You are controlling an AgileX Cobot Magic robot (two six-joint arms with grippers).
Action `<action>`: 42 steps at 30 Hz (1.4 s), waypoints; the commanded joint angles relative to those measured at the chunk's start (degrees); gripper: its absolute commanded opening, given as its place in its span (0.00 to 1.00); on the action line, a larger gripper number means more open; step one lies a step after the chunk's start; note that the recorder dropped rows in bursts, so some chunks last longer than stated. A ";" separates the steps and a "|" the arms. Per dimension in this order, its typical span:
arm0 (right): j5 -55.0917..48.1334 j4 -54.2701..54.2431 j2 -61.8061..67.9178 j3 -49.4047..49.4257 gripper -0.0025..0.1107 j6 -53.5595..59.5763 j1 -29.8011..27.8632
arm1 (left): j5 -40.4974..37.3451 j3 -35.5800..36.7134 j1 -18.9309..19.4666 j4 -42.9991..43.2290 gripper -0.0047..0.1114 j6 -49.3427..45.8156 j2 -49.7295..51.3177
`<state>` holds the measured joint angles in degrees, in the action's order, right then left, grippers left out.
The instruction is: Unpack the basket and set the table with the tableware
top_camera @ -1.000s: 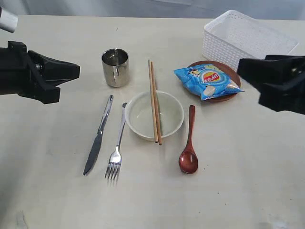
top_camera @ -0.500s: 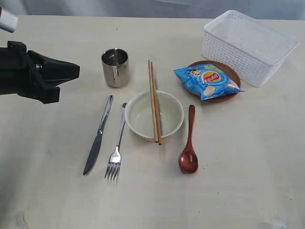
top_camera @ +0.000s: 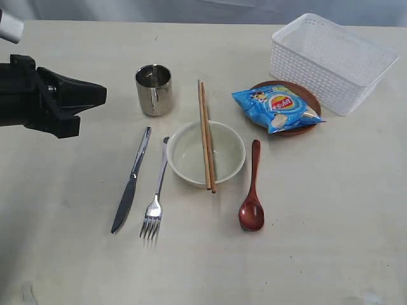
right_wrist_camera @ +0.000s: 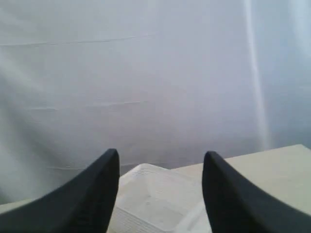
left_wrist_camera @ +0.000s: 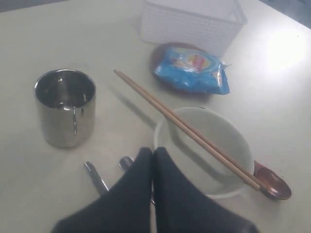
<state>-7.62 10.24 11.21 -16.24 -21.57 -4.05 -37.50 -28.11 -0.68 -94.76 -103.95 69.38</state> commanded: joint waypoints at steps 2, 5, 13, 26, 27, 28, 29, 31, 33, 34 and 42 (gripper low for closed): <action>4.55 0.91 -4.00 9.35 0.47 6.17 -4.13 | -0.07 0.34 0.14 0.02 0.04 -0.30 0.02; 6.11 1.12 -4.70 13.95 0.47 9.52 -4.23 | -0.07 0.34 0.14 0.02 0.04 -0.30 0.02; -9.04 3.32 -8.80 16.24 0.47 11.35 -4.36 | -0.07 0.34 0.14 0.02 0.04 -0.30 0.02; -10.68 3.32 -9.76 16.24 0.47 10.73 -4.36 | -0.07 0.34 0.14 0.02 0.04 -0.30 0.02; -10.68 3.32 -9.76 16.24 0.47 10.73 -4.36 | -0.07 0.34 0.14 0.02 0.04 -0.30 0.02; -10.68 3.32 -9.76 16.24 0.47 10.73 -4.36 | -0.07 0.34 0.14 0.02 0.04 -0.30 0.02; -10.68 3.32 -9.76 16.24 0.47 10.73 -4.36 | -0.07 0.34 0.14 0.02 0.04 -0.30 0.02; -10.68 3.32 -9.76 16.24 0.47 10.73 -4.36 | -0.07 0.34 0.14 0.02 0.04 -0.30 0.02; -10.68 3.32 -9.76 16.24 0.47 10.73 -4.36 | -0.07 0.34 0.14 0.02 0.04 -0.30 0.02; -10.68 3.32 -9.76 16.24 0.47 10.73 -4.36 | -0.07 0.34 0.14 0.02 0.04 -0.30 0.02; -10.68 3.32 -9.76 16.24 0.47 10.73 -4.36 | -0.07 0.34 0.14 0.02 0.04 -0.30 0.02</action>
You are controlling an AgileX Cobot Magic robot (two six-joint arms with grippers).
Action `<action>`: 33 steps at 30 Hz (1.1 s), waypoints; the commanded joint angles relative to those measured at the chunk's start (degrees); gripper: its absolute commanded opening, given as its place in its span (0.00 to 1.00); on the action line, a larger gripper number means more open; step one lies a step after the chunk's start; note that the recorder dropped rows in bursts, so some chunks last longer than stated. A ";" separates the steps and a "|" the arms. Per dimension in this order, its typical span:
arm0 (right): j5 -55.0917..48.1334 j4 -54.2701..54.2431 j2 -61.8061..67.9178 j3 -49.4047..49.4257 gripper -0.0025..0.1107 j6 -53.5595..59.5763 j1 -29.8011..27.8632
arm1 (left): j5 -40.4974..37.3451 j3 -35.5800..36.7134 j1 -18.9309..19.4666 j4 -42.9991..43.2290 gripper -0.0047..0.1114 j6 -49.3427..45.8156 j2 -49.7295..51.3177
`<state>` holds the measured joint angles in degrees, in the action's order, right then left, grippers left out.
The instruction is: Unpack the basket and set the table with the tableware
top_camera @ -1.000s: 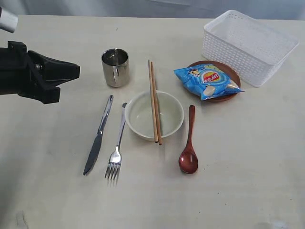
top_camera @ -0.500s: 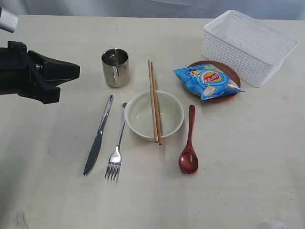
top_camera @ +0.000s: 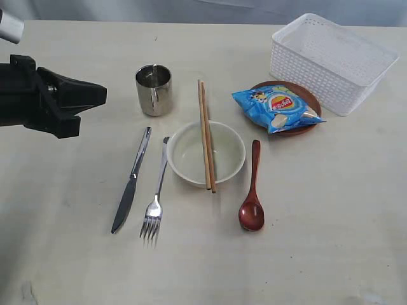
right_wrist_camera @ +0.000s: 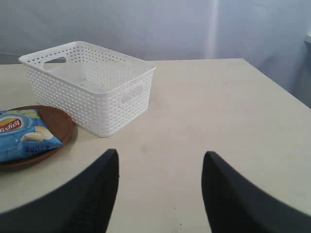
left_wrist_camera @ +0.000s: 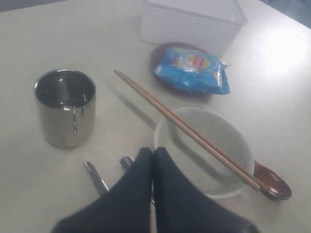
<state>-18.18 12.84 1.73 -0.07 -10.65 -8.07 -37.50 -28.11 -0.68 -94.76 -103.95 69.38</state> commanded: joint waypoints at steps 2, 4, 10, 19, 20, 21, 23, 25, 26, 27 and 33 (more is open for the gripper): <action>-0.12 0.72 -0.29 0.07 0.47 -0.19 -0.35 | -0.07 0.34 0.14 0.02 0.04 -0.30 -0.10; -0.12 0.72 -0.29 0.07 0.47 -0.19 -0.35 | 1.25 0.34 0.14 0.50 0.04 -0.53 -1.84; -0.12 0.72 -0.29 0.07 0.47 -0.19 -0.35 | 8.92 1.38 0.14 4.89 0.04 7.22 -21.26; -0.12 0.72 -0.29 0.07 0.47 -0.19 -0.35 | 10.73 4.36 0.14 4.76 0.04 8.51 -49.63; -0.12 0.72 -0.29 0.07 0.47 -0.19 -0.35 | 10.34 4.52 0.14 4.76 0.04 8.51 -51.29; -0.12 0.72 -0.29 0.07 0.47 -0.19 -0.35 | 10.34 4.79 0.14 4.76 0.04 8.51 -52.77; -0.12 0.72 -0.29 0.07 0.47 -0.19 -0.35 | 10.34 5.05 0.14 5.04 0.04 8.51 -54.80; -0.12 0.72 -0.29 0.07 0.47 -0.19 -0.35 | 10.34 5.02 0.14 6.20 0.04 8.51 -55.83; -0.12 0.72 -0.29 0.07 0.47 -0.19 -0.35 | 10.09 4.91 0.14 6.55 0.04 8.51 -55.93; -0.12 0.72 -0.29 0.07 0.47 -0.19 -0.35 | 10.37 4.91 0.14 7.28 0.04 8.51 -55.98; -0.13 0.51 -0.29 0.07 0.47 -0.24 -0.35 | 14.68 5.48 0.14 68.64 0.04 82.42 -58.01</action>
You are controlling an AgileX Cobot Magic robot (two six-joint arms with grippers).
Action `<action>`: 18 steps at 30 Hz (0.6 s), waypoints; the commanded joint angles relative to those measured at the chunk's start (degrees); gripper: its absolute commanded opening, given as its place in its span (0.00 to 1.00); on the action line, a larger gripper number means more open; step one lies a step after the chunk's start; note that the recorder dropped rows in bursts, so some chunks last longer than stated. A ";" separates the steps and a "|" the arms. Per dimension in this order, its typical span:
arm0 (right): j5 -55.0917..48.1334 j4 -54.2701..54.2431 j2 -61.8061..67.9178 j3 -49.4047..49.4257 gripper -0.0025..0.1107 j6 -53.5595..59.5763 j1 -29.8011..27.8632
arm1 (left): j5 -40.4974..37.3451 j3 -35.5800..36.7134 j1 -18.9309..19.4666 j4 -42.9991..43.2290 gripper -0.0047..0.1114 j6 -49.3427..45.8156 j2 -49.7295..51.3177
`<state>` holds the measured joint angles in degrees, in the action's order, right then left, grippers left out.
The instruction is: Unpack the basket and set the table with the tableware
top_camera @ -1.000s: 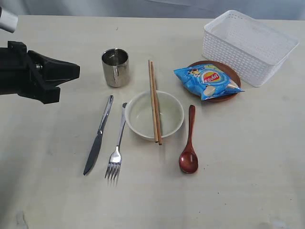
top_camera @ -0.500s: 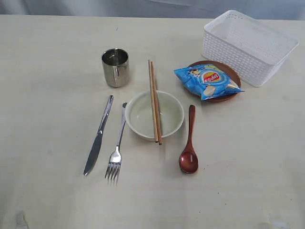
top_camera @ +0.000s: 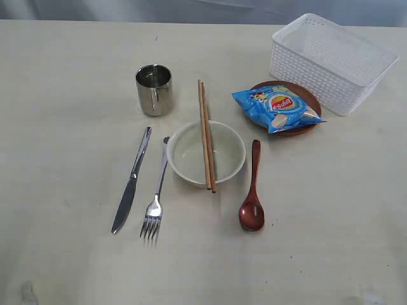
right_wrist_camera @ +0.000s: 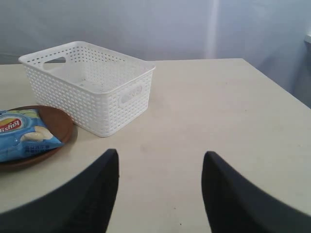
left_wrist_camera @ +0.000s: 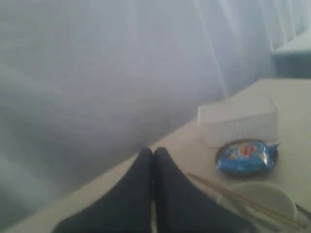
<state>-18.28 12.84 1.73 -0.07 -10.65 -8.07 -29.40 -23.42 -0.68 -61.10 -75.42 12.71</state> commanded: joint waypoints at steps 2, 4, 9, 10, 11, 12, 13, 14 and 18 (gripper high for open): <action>-0.03 0.51 -0.29 0.07 0.47 -0.24 -0.35 | 13.77 3.10 0.14 57.18 0.04 79.51 -1.73; -0.03 0.51 -0.29 0.07 0.47 -0.24 -0.35 | 14.97 6.44 0.14 65.89 0.04 84.52 -2.70; -0.03 0.51 -0.29 0.07 0.47 -0.24 -0.35 | 14.56 13.59 0.14 68.00 0.04 82.69 -6.04; -0.03 0.51 -0.29 0.07 0.47 -0.24 -0.35 | 14.44 14.59 0.14 68.15 0.04 82.69 -6.77; -0.03 0.51 -0.29 0.07 0.47 -0.24 -0.35 | 14.55 16.09 0.14 68.25 0.04 82.69 -7.65; -0.03 0.51 -0.29 0.07 0.47 -0.24 -0.35 | 14.55 16.88 0.14 68.25 0.04 82.69 -8.13; -0.03 0.51 -0.29 0.07 0.47 -0.24 -0.35 | 14.55 18.11 0.14 68.25 0.04 82.69 -8.80; -0.03 0.51 -0.29 0.07 0.47 -0.24 -0.35 | 14.55 18.99 0.14 68.25 0.04 82.69 -9.26; -0.03 0.51 -0.29 0.07 0.47 -0.24 -0.35 | 14.55 23.42 0.14 68.36 0.04 82.69 -11.66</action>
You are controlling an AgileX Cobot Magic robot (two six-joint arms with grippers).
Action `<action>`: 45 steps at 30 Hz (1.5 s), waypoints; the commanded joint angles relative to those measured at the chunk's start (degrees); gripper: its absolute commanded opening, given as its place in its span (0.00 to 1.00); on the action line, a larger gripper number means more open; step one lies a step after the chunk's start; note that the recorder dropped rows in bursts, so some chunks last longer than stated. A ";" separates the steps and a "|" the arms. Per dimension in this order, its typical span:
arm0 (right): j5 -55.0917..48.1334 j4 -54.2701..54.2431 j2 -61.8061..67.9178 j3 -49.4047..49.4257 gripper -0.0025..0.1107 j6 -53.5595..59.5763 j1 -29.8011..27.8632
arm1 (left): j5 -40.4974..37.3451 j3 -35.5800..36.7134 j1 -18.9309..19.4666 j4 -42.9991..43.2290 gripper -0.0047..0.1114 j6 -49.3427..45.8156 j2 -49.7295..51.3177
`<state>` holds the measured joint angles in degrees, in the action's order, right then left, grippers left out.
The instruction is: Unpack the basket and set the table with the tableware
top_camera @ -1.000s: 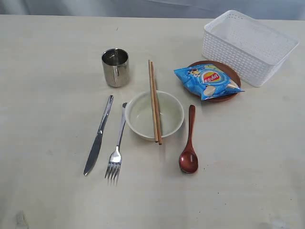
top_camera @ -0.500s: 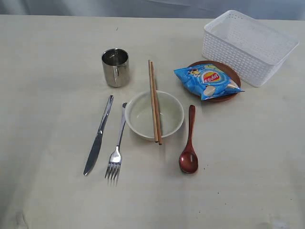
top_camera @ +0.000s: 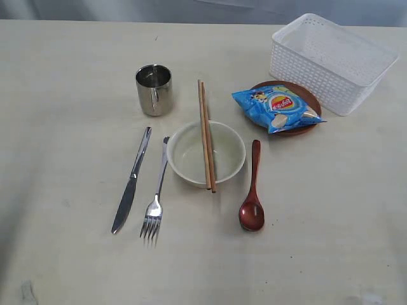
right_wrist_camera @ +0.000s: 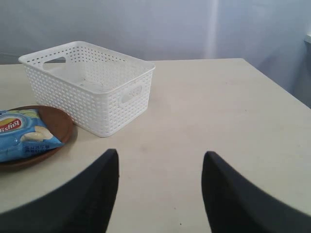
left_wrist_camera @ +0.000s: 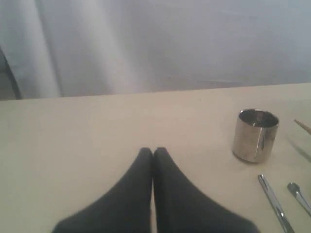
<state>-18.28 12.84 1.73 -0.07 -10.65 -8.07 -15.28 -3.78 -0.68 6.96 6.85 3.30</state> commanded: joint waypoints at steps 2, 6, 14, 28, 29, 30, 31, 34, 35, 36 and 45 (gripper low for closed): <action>-0.03 0.51 -0.29 0.07 0.47 -0.24 -0.35 | -0.96 3.78 0.14 0.30 0.04 0.42 -3.30; -0.03 0.51 -0.29 0.07 0.47 -0.24 -0.35 | -4.50 3.78 0.14 0.30 0.04 0.42 -3.30; -0.03 0.51 -0.29 0.07 0.47 -0.24 -0.35 | -4.27 3.78 0.14 0.30 0.04 0.42 -3.30; -0.03 0.51 -0.29 0.07 0.47 -0.24 -0.35 | -4.27 3.78 0.14 0.30 0.04 0.42 -3.30; -0.03 0.51 -0.29 0.07 0.47 -0.24 -0.35 | -4.27 3.78 0.14 0.30 0.04 0.42 -3.30; -0.03 0.51 -0.29 0.07 0.47 -0.24 -0.35 | -4.27 3.78 0.14 0.30 0.04 0.42 -3.30; -0.03 0.51 -0.29 0.07 0.47 -0.24 -0.35 | -4.27 3.78 0.14 0.30 0.04 0.42 -3.30; -0.03 0.51 -0.29 0.07 0.47 -0.24 -0.35 | -4.27 3.78 0.14 0.30 0.04 0.42 -3.30; -0.03 0.51 -0.29 0.07 0.47 -0.24 -0.35 | -4.27 3.78 0.14 0.30 0.04 0.42 -3.30; -0.03 0.51 -0.29 0.07 0.47 -0.24 -0.35 | -4.27 3.78 0.14 0.30 0.04 0.42 -3.30; -0.03 0.51 -0.29 0.07 0.47 -0.24 -0.35 | -4.27 3.78 0.14 0.30 0.04 0.42 -3.30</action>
<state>-18.28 12.84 1.73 -0.07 -10.75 -8.07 -19.43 -0.15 -0.68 7.06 6.98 0.20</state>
